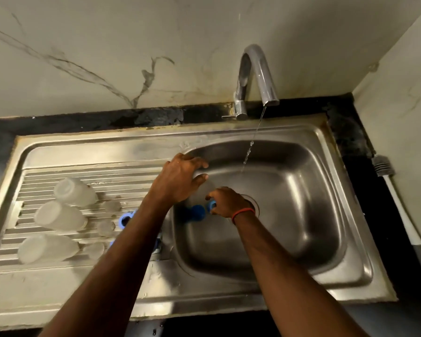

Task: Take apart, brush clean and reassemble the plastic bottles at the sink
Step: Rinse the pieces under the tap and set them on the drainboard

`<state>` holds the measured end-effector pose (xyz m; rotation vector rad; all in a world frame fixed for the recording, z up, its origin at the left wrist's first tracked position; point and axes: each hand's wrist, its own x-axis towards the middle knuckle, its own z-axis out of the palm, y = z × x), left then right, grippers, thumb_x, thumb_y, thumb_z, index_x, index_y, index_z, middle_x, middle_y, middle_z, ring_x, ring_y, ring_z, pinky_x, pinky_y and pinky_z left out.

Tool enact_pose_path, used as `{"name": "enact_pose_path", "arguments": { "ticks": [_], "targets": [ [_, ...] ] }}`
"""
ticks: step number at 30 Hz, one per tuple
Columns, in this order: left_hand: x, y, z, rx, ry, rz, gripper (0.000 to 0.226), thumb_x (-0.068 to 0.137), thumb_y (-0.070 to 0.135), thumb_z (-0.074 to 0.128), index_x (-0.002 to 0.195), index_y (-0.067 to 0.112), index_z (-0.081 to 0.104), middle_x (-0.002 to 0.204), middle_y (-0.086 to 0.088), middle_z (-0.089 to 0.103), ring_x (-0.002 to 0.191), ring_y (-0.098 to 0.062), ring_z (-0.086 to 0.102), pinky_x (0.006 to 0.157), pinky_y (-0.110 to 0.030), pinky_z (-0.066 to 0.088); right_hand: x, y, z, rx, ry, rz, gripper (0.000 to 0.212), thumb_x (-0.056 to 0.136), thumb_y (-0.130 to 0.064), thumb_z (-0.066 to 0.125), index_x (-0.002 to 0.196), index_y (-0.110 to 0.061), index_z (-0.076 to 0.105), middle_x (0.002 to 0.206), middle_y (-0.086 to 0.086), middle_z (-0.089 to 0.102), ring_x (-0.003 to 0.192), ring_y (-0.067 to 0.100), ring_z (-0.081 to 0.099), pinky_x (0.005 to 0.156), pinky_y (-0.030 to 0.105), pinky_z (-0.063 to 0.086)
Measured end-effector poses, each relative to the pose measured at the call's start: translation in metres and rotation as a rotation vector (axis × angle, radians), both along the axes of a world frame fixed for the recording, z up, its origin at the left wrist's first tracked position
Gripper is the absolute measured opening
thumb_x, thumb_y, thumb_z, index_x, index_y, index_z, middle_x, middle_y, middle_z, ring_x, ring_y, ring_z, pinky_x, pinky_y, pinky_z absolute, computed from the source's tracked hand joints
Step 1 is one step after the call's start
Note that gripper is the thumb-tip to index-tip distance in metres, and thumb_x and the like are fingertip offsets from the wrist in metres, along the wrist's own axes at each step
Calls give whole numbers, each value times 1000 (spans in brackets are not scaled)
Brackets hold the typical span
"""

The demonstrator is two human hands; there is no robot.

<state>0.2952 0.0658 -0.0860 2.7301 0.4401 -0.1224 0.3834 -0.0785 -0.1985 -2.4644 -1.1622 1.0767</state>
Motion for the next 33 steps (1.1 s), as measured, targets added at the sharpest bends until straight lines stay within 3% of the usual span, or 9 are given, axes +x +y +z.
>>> {"name": "enact_pose_path", "arguments": {
  "ticks": [3,8,15,20,23,26,28,31,33],
  "targets": [
    [0,-3,-6,-5,14,20,37,95,41,63,129,28,61,136,-1,61,126,-28,51,99,-53,49,-3,-2,-23,-40,7,44,54,87,-23,72,138,-20,56,140,13,49,126,37,47,103,47,45],
    [4,-5,-13,0,49,34,47,88,56,48,125,31,62,129,0,65,125,-26,54,98,-53,50,-8,-10,-44,-3,-22,95,31,87,-15,65,119,-17,63,127,14,49,117,39,47,95,44,47],
    [14,-12,-3,2,21,20,36,95,43,62,128,28,63,134,0,64,128,-25,52,103,-50,47,0,-24,-24,122,-17,-66,24,86,-11,65,109,-13,73,115,11,67,107,29,63,89,35,52],
    [30,-25,25,-28,-65,33,32,96,34,65,125,22,66,124,-4,68,113,-25,61,97,-42,51,33,-31,27,341,-19,-256,25,78,-14,69,102,-17,73,104,3,70,100,20,63,86,33,53],
    [41,-37,37,-169,-151,144,28,93,37,67,118,23,69,110,-2,72,99,-18,67,89,-36,54,57,-33,67,454,-40,-362,31,78,-14,69,108,-22,72,108,2,68,100,18,63,89,30,52],
    [56,-53,44,-374,-211,298,21,96,36,65,112,24,70,100,8,72,88,-3,65,75,-16,48,76,-36,97,588,-91,-422,28,82,-25,73,110,-26,70,107,1,68,100,16,64,90,31,53],
    [69,-64,44,-525,-244,389,17,100,33,60,108,21,70,96,7,72,83,1,65,69,-11,45,84,-39,115,645,-106,-434,32,86,-30,73,117,-22,69,112,3,69,102,17,64,93,33,53],
    [85,-76,44,-921,-326,582,23,103,31,56,99,15,73,94,-8,76,92,-20,73,83,-39,60,91,-45,128,718,-136,-458,39,90,-18,70,128,-13,66,122,8,69,113,21,64,101,34,49],
    [95,-84,46,-1116,-331,670,26,103,31,56,103,12,73,98,-10,76,95,-27,72,88,-43,59,93,-49,130,744,-161,-446,39,97,-18,62,135,-11,61,128,9,66,117,21,61,103,30,47]
  ]
}}
